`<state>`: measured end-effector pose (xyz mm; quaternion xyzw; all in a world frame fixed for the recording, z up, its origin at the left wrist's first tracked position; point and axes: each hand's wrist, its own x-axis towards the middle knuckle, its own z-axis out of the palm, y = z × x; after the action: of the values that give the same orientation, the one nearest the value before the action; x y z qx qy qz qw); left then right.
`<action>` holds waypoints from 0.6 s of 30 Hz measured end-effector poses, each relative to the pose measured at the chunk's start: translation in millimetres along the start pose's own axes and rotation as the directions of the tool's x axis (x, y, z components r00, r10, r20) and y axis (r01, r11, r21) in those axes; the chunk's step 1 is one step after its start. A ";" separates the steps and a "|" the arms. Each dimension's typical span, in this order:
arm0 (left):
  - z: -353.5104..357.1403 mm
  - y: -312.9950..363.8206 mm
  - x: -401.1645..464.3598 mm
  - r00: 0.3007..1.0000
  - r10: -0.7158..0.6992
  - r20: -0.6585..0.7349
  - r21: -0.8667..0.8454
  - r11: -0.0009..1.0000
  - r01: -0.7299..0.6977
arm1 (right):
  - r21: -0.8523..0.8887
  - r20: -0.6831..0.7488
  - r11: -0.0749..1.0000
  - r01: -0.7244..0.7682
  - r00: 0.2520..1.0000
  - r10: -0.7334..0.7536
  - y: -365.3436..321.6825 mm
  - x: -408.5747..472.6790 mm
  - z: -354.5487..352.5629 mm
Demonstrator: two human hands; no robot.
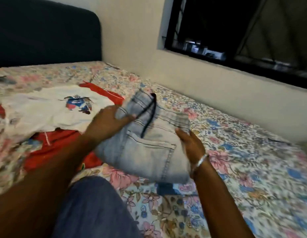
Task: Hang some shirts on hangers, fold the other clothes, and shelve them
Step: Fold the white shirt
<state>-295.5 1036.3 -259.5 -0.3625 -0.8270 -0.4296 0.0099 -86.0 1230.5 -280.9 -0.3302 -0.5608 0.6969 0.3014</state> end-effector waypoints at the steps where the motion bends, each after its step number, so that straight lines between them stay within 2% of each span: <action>1: 24.3 10.2 -2.5 0.996 0.021 0.091 0.131 0.991 -0.033 | -0.087 -0.072 0.995 -0.056 0.996 0.049 5.9 3.1 -20.1; 2: 52.8 20.8 -7.8 0.984 0.029 0.176 0.251 0.965 -0.073 | -0.217 -0.131 0.968 -0.123 0.987 0.096 14.3 6.6 -36.6; 3: 69.6 17.1 -8.7 0.963 0.044 0.264 0.401 0.903 -0.152 | -0.397 -0.168 0.896 -0.199 0.975 0.142 18.4 2.6 -46.8; 4: 79.4 16.2 -13.8 0.945 0.116 0.306 0.534 0.801 -0.271 | -0.589 -0.207 0.768 -0.252 0.966 0.158 24.8 3.1 -54.7; 5: 82.6 11.9 -15.4 0.918 0.207 0.339 0.591 0.712 -0.379 | -0.755 -0.240 0.600 -0.265 0.963 0.123 30.3 -0.7 -58.6; 6: 82.5 11.7 -16.1 0.870 0.286 0.403 0.562 0.673 -0.481 | -0.869 -0.248 0.436 -0.233 0.968 0.023 34.1 -7.8 -57.6; 7: 85.2 12.8 -20.0 0.803 0.353 0.479 0.490 0.651 -0.579 | -0.934 -0.203 0.319 -0.159 0.973 -0.111 36.8 -15.5 -50.9; 8: 90.2 15.6 -26.1 0.729 0.382 0.568 0.410 0.636 -0.654 | -0.970 -0.107 0.237 -0.050 0.966 -0.237 39.1 -21.5 -42.7; 9: 94.9 14.0 -30.8 0.654 0.366 0.662 0.356 0.614 -0.704 | -0.984 0.001 0.171 0.052 0.959 -0.285 42.3 -25.0 -33.7; 11: 103.2 -0.1 -31.4 0.556 0.245 0.794 0.357 0.553 -0.753 | -0.983 0.162 0.050 0.178 0.959 -0.232 57.0 -23.4 -18.1; 13: 104.4 -12.1 -30.2 0.560 0.130 0.818 0.410 0.551 -0.727 | -0.976 0.217 -0.067 0.208 0.960 -0.179 75.8 -17.3 -10.9; 18: 100.5 -10.0 -27.9 0.551 0.079 0.831 0.406 0.590 -0.697 | -0.978 0.200 -0.103 0.183 0.962 -0.185 84.4 -12.5 -10.7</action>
<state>-251.4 1088.3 -339.1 -0.6607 -0.7356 0.1233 -0.0846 -74.2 1210.9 -363.8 -0.3643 -0.9294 0.0158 0.0571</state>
